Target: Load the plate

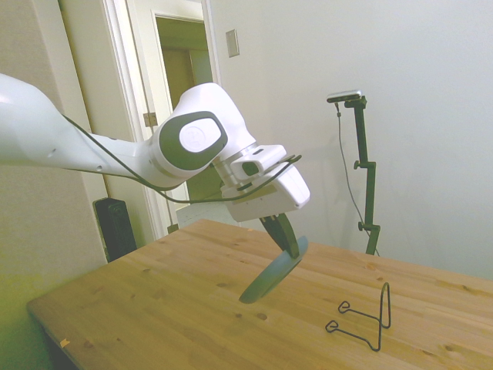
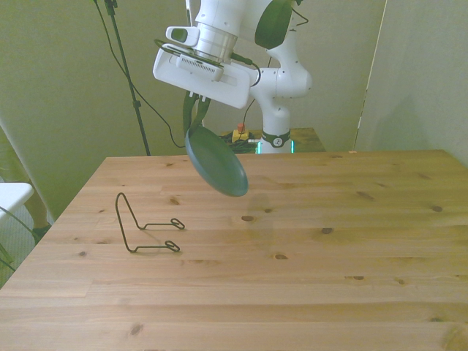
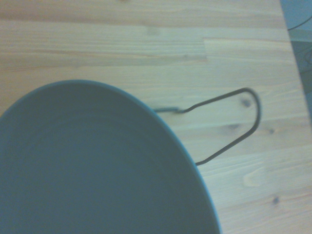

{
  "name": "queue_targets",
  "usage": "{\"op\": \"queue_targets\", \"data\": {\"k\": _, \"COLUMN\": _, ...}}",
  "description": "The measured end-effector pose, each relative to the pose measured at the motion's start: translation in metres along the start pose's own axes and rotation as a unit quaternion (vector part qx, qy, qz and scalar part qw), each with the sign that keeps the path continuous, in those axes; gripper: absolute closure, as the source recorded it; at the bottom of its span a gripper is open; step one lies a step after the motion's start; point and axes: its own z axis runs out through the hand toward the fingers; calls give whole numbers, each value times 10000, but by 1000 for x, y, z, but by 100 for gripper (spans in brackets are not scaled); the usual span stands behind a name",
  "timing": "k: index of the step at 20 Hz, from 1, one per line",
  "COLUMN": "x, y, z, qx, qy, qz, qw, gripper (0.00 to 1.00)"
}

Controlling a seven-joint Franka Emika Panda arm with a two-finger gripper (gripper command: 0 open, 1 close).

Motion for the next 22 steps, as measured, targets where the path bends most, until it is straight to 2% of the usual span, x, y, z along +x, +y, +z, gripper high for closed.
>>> {"op": "queue_targets", "data": {"k": 4, "x": 25, "y": -4, "z": 8, "qx": -371, "qy": 400, "qz": 175, "qw": 9984, "gripper": 100}}
{"op": "queue_targets", "data": {"k": 10, "x": 60, "y": 23, "z": 35, "qx": -859, "qy": 627, "qz": 337, "qw": 9938, "gripper": 100}}
{"op": "queue_targets", "data": {"k": 17, "x": 91, "y": 32, "z": 38, "qx": -976, "qy": 828, "qz": 502, "qw": 9905, "gripper": 100}}
{"op": "queue_targets", "data": {"k": 22, "x": 101, "y": 13, "z": 39, "qx": -1091, "qy": 1041, "qz": 321, "qw": 9881, "gripper": 100}}
